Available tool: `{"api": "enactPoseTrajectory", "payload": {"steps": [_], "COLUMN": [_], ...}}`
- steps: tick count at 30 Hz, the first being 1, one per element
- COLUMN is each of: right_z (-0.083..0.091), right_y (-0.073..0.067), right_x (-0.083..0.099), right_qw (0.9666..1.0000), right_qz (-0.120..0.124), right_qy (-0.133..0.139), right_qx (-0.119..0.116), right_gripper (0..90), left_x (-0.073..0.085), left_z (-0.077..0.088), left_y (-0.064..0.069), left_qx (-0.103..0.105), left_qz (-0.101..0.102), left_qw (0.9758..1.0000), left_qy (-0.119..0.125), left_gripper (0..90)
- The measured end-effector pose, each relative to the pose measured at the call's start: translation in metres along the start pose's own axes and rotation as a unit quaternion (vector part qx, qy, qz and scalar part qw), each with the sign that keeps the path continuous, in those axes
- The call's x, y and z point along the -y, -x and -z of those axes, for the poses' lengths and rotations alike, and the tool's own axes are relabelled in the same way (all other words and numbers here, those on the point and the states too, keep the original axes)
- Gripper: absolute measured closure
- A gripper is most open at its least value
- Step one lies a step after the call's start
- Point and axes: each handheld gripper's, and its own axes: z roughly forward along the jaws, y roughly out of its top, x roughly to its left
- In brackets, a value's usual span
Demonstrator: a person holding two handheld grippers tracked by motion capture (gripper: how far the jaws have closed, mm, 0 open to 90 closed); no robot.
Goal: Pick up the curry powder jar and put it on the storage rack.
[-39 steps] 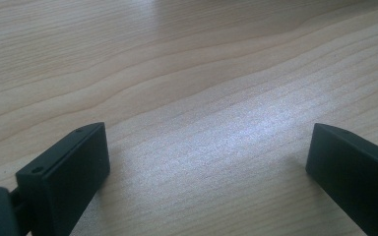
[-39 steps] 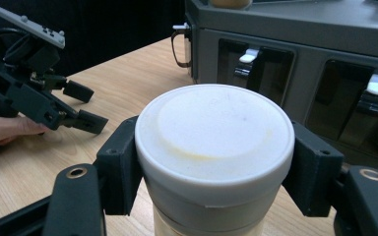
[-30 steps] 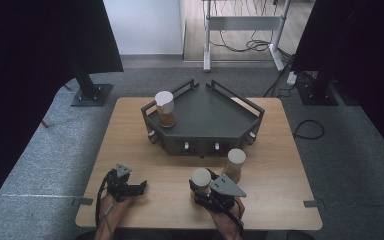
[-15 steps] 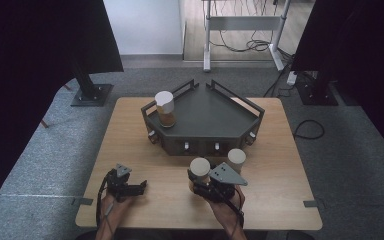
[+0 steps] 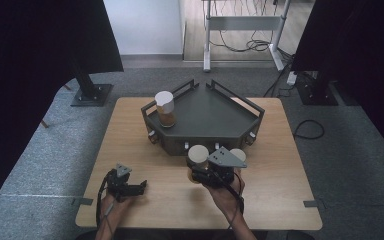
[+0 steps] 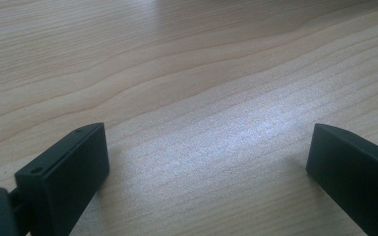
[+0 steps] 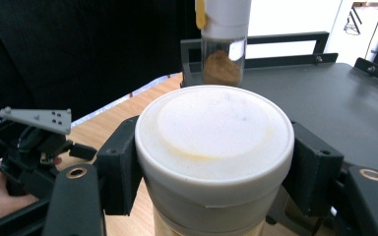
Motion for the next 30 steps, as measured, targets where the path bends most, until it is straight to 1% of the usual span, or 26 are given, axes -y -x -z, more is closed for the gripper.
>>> {"api": "enactPoseTrajectory", "payload": {"steps": [6, 12, 16, 20, 25, 27, 30], "right_z": [-0.005, -0.011, -0.016, -0.021, -0.029, -0.033, -0.039], "right_y": [0.009, 0.023, 0.03, 0.034, 0.04, 0.04, 0.042], "right_x": [-0.018, -0.035, -0.046, -0.055, -0.063, -0.066, -0.07], "right_qw": [1.0, 0.9999, 1.0, 0.9999, 0.9999, 0.9999, 0.9999], "right_qz": [-0.001, -0.01, -0.008, -0.005, -0.005, 0.0, 0.0], "right_qy": [-0.001, -0.003, -0.002, -0.003, -0.005, -0.006, -0.007], "right_qx": [0.001, 0.001, 0.005, 0.011, 0.01, 0.012, 0.013], "right_gripper": [32.7, 32.7, 32.7, 32.7, 32.7, 32.7, 32.8], "left_x": [0.0, 0.0, 0.0, 0.0, 0.0, 0.0, 0.0], "left_z": [0.0, 0.0, 0.0, 0.0, 0.0, 0.0, 0.0], "left_y": [0.0, 0.0, 0.0, 0.0, 0.0, 0.0, 0.0], "left_qx": [0.0, 0.0, 0.0, 0.001, 0.001, 0.001, 0.001], "left_qz": [0.0, -0.001, -0.001, -0.002, -0.002, -0.001, -0.001], "left_qw": [1.0, 1.0, 1.0, 1.0, 1.0, 1.0, 1.0], "left_qy": [0.0, 0.0, 0.0, -0.001, -0.001, 0.0, 0.0], "left_gripper": [2.3, 2.3, 2.4, 2.5, 2.5, 2.5, 2.5]}}
